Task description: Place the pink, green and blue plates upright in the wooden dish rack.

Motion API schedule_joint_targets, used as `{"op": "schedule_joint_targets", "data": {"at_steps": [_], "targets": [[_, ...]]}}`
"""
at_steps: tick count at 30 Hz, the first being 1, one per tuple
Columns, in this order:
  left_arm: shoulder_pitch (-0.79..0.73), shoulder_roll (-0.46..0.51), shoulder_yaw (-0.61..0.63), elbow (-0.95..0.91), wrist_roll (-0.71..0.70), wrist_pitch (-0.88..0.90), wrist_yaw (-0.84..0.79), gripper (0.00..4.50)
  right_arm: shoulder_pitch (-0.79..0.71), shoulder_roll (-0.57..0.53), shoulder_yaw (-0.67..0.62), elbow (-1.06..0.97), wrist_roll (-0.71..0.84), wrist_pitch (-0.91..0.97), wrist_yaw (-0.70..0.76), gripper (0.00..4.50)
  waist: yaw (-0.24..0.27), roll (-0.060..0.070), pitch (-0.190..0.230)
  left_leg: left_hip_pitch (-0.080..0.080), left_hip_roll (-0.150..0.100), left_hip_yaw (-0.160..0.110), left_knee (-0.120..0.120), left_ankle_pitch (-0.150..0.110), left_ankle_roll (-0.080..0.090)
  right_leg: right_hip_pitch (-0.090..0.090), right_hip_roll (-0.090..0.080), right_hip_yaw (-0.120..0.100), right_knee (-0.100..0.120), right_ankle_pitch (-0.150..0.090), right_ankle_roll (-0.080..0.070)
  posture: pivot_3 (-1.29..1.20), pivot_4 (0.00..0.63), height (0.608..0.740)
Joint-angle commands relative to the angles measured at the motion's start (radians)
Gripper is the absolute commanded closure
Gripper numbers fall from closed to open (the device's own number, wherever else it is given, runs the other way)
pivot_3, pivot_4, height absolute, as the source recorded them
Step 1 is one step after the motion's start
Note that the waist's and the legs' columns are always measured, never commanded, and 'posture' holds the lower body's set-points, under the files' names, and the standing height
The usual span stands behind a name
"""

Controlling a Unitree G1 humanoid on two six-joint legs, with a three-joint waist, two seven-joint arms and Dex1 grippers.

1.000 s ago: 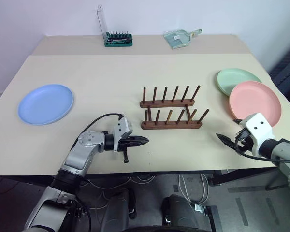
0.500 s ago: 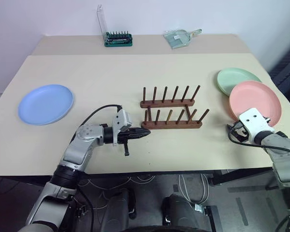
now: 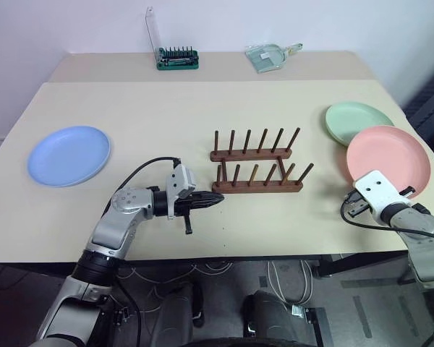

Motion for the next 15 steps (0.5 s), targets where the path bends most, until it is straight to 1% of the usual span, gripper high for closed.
{"op": "schedule_joint_targets", "data": {"at_steps": [1,4,6,8,10,12,14,15], "targets": [[-0.008,0.000,0.006,-0.044,-0.018,0.008,0.006,4.50,0.034,-0.057,-0.087,-0.175,0.014,0.010,0.051,4.45,0.000,0.001,0.000,0.000,0.000,0.000,0.000,0.000,0.000,0.000,0.000,0.000,0.000,0.000,0.000,0.00,0.150,0.736],[-0.012,-0.001,0.003,-0.045,-0.019,0.014,0.002,4.50,0.009,-0.079,-0.160,-0.267,0.078,0.010,0.101,4.45,-0.004,0.001,0.000,0.000,0.000,0.000,0.000,0.000,0.000,0.000,0.000,0.000,0.000,0.000,0.000,0.00,0.150,0.736],[-0.020,-0.004,0.002,-0.035,-0.018,0.012,-0.003,4.50,-0.050,-0.069,-0.205,-0.336,0.178,0.025,0.146,4.45,-0.005,0.002,0.001,0.000,0.001,0.000,0.000,0.000,0.000,0.000,0.000,0.000,0.000,0.000,0.000,0.00,0.150,0.736],[-0.027,-0.007,0.002,-0.025,-0.016,0.009,-0.005,4.50,-0.149,-0.039,-0.230,-0.399,0.295,0.085,0.157,4.45,-0.005,0.002,0.001,0.000,0.001,0.000,0.000,0.000,0.000,0.000,0.000,0.000,0.000,0.000,0.000,0.00,0.150,0.736],[-0.032,-0.009,0.001,-0.019,-0.015,0.009,-0.006,4.50,-0.255,0.004,-0.240,-0.455,0.417,0.171,0.139,4.45,-0.004,0.002,0.001,0.000,0.001,0.000,0.000,0.000,0.000,0.000,0.000,0.000,0.000,0.000,0.000,0.00,0.150,0.736],[-0.032,-0.013,0.003,-0.016,-0.013,0.000,-0.007,4.50,-0.324,0.041,-0.229,-0.509,0.579,0.226,0.181,4.45,-0.001,0.001,0.001,0.000,0.001,0.000,0.000,0.000,0.000,0.000,0.000,0.000,0.000,0.000,0.000,0.00,0.150,0.736],[-0.028,-0.016,0.005,-0.015,-0.012,-0.008,-0.003,4.50,-0.368,0.090,-0.230,-0.535,0.810,0.319,0.211,4.45,0.003,0.000,0.001,0.000,0.001,0.000,0.000,-0.001,0.001,0.000,0.000,0.000,-0.001,0.000,0.000,0.00,0.150,0.736],[-0.025,-0.016,0.006,-0.014,-0.011,-0.010,-0.002,4.50,-0.377,0.104,-0.236,-0.539,0.886,0.358,0.209,4.45,0.004,0.000,0.001,0.000,0.001,-0.001,0.000,-0.001,0.001,0.001,0.000,0.000,-0.002,0.000,0.000,0.00,0.150,0.736]]}}
